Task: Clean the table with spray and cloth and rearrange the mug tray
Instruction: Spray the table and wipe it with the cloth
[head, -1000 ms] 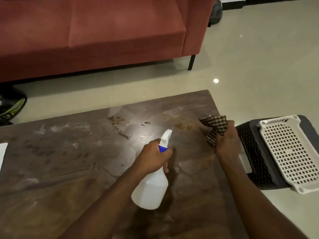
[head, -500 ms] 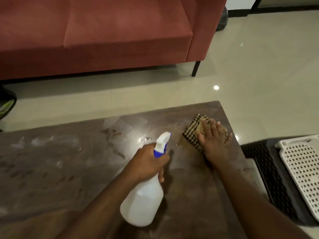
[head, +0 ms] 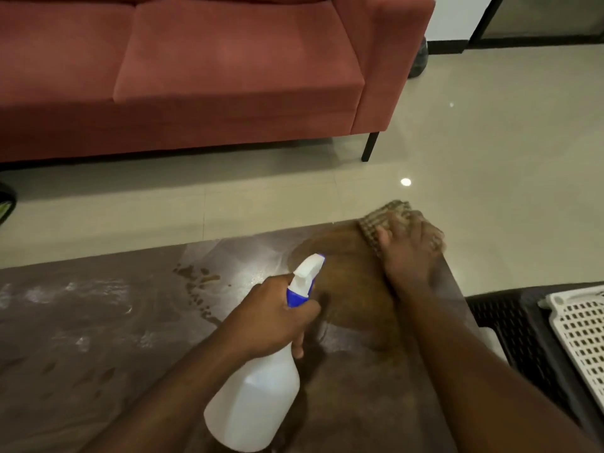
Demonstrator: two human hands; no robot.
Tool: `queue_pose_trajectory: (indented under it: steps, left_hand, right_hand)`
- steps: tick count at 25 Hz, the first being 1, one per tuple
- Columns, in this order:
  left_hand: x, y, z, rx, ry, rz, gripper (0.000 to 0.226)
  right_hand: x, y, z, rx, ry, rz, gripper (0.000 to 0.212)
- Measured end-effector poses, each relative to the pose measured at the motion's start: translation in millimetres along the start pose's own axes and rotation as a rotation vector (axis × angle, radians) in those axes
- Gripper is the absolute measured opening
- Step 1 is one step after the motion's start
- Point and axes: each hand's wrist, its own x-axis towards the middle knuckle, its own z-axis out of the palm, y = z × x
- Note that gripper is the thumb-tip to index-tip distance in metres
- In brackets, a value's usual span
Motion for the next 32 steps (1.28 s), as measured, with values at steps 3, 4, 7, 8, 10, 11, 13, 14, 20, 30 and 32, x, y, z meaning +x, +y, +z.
queue_pose_trajectory:
  steps: [3, 4, 7, 8, 10, 11, 13, 14, 20, 30, 32]
  left_hand:
    - [3, 0, 10, 0.013, -0.014, 0.004, 0.020]
    - [0, 1, 13, 0.015, -0.024, 0.004, 0.017]
    - [-18, 11, 15, 0.019, -0.088, -0.027, 0.021]
    - [-21, 11, 18, 0.031, -0.094, -0.026, 0.024]
    - [-17, 4, 24, 0.043, -0.063, -0.029, 0.026]
    - [-14, -1, 25, 0.035, -0.048, -0.033, 0.025]
    - [-10, -2, 30, 0.031, -0.034, -0.031, 0.021]
    - [-10, 3, 31, 0.051, -0.036, -0.029, 0.019]
    - [-7, 34, 69, 0.067, -0.128, 0.043, 0.028]
    - [-30, 50, 102, 0.126, -0.051, -0.029, 0.021]
    - [-40, 49, 110, 0.128, -0.069, -0.033, 0.019]
  right_hand:
    - [-59, -34, 30, 0.020, -0.064, -0.506, 0.051]
    - [-81, -12, 34, -0.022, -0.035, -0.651, 0.050]
    - [-47, 64, -2, -0.108, 0.040, -0.422, 0.054]
    - [-21, 67, -10, -0.060, 0.053, -0.182, 0.058]
    - [9, 27, -5, 0.019, 0.017, 0.040, 0.055]
    - [-2, -2, 3, 0.004, 0.018, -0.060, 0.052]
    - [-58, -16, 25, -0.035, 0.021, -0.393, 0.050]
    - [-89, 5, 29, -0.078, 0.057, -0.570, 0.049]
    - [-92, 53, -12, -0.054, 0.058, -0.137, 0.057]
    - [-165, 86, -2, -0.043, 0.105, -0.242, 0.048]
    - [-216, 120, 6, -0.086, 0.128, -0.550, 0.049]
